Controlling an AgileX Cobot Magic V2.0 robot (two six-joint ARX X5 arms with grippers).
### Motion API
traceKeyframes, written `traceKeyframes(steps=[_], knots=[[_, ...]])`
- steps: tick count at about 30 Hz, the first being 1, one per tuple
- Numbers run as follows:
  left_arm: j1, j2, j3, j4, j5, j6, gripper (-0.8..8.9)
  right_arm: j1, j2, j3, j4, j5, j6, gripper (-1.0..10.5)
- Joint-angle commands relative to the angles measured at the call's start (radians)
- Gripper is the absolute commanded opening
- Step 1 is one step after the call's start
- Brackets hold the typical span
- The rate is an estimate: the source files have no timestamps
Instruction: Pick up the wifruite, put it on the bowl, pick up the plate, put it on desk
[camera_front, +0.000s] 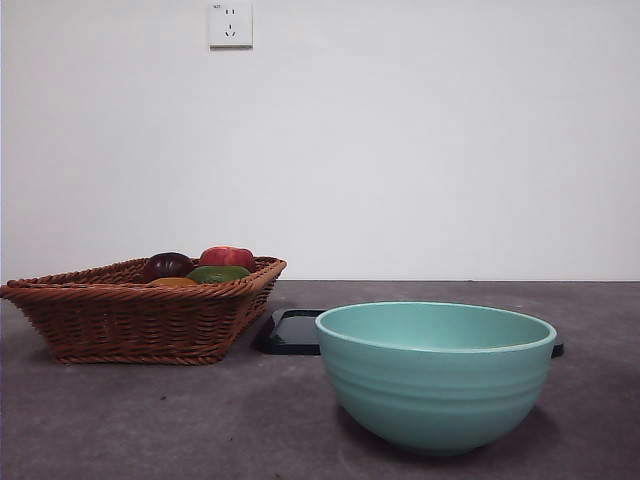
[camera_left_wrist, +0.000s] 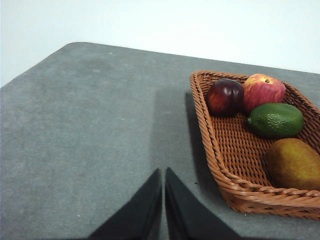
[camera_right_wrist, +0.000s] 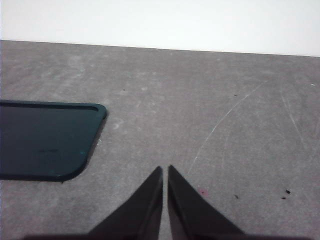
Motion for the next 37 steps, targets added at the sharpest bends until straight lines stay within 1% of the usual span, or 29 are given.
traceKeyframes(steps=[1, 9, 37], knots=[[0.001, 0.0, -0.02, -0.006, -0.001, 0.012, 0.1, -0.002, -0.003, -0.006, -0.009, 0.0, 0.01, 0.1], [0.001, 0.0, -0.02, -0.006, -0.002, 0.012, 0.1, -0.002, -0.003, -0.006, 0.022, 0.0, 0.013, 0.1], [0.001, 0.0, -0.02, -0.006, -0.001, 0.011, 0.1, -0.002, -0.002, -0.006, 0.023, 0.0, 0.013, 0.1]])
